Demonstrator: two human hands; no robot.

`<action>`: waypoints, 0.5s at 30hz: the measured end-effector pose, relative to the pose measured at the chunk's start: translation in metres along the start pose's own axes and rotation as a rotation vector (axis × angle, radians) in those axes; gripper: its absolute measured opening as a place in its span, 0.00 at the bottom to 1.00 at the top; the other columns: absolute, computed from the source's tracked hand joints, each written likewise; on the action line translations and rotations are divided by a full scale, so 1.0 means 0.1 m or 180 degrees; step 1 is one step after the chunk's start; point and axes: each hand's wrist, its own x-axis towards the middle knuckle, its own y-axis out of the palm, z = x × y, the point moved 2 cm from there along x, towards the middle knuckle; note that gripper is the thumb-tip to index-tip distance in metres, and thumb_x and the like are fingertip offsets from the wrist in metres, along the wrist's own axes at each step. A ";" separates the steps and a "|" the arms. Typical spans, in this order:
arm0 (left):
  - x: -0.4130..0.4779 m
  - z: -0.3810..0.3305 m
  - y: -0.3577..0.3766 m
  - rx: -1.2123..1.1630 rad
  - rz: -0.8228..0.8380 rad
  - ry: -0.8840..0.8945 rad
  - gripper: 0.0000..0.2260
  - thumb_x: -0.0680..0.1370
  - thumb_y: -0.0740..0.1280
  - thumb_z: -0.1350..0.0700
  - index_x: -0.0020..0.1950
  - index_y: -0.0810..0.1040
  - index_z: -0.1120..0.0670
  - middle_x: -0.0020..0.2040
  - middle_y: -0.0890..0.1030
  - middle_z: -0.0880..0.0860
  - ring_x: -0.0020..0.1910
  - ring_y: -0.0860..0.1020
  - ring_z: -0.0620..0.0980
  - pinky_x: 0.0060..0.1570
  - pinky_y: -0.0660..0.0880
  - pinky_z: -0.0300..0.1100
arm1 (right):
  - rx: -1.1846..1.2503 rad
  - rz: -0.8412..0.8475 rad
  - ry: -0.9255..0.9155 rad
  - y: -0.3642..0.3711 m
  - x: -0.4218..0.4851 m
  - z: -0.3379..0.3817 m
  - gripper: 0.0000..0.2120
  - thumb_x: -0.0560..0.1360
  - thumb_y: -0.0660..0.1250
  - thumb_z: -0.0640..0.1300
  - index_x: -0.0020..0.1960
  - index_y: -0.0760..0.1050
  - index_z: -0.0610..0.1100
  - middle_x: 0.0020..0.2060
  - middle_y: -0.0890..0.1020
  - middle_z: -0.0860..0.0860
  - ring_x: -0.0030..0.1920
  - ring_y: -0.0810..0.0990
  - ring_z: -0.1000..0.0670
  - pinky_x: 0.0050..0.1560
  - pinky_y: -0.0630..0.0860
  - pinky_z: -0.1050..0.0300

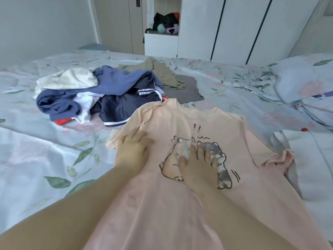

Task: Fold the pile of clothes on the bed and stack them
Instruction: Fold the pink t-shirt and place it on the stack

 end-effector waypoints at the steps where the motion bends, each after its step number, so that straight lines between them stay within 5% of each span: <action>1: -0.03 0.07 -0.08 0.0024 -0.0414 -0.0270 0.19 0.74 0.57 0.56 0.63 0.77 0.49 0.67 0.72 0.50 0.71 0.63 0.55 0.65 0.54 0.48 | -0.0019 -0.0043 0.0004 0.02 -0.02 0.00 0.28 0.81 0.45 0.57 0.78 0.44 0.49 0.78 0.44 0.51 0.77 0.40 0.47 0.74 0.38 0.46; 4: -0.06 0.25 -0.26 0.0104 -0.0690 -0.1388 0.24 0.75 0.64 0.55 0.71 0.66 0.49 0.71 0.65 0.50 0.72 0.59 0.53 0.67 0.54 0.50 | -0.0092 -0.0176 0.0030 0.04 -0.04 0.01 0.29 0.80 0.45 0.57 0.78 0.45 0.50 0.78 0.44 0.52 0.77 0.41 0.47 0.74 0.39 0.47; 7: 0.02 0.51 -0.31 -0.0070 0.0223 -0.2222 0.26 0.75 0.65 0.46 0.71 0.62 0.48 0.69 0.69 0.52 0.69 0.64 0.55 0.66 0.60 0.52 | -0.0127 -0.0207 0.0055 0.05 -0.03 0.02 0.29 0.80 0.45 0.58 0.78 0.45 0.50 0.78 0.45 0.52 0.77 0.42 0.48 0.74 0.40 0.47; 9: 0.06 0.62 -0.31 -0.0200 0.0723 -0.2220 0.18 0.76 0.64 0.47 0.65 0.68 0.48 0.61 0.77 0.53 0.59 0.73 0.57 0.59 0.69 0.48 | -0.0134 -0.0227 0.0064 0.06 -0.02 0.02 0.29 0.80 0.45 0.58 0.78 0.46 0.51 0.78 0.46 0.52 0.77 0.43 0.48 0.74 0.41 0.47; 13: 0.23 0.65 -0.53 -0.0317 0.0346 -0.1830 0.04 0.79 0.60 0.56 0.48 0.73 0.54 0.46 0.77 0.56 0.49 0.75 0.58 0.44 0.67 0.42 | -0.0155 -0.0256 0.0083 0.07 -0.03 0.01 0.29 0.80 0.45 0.58 0.78 0.46 0.51 0.78 0.46 0.52 0.77 0.44 0.48 0.74 0.41 0.46; 15: 0.36 0.65 -0.71 -0.1348 -0.0452 -0.1997 0.05 0.79 0.62 0.55 0.50 0.75 0.56 0.41 0.75 0.55 0.45 0.73 0.55 0.43 0.67 0.43 | -0.0159 -0.0272 0.0080 0.08 -0.03 0.02 0.29 0.80 0.45 0.58 0.78 0.46 0.51 0.78 0.46 0.52 0.77 0.44 0.48 0.74 0.41 0.46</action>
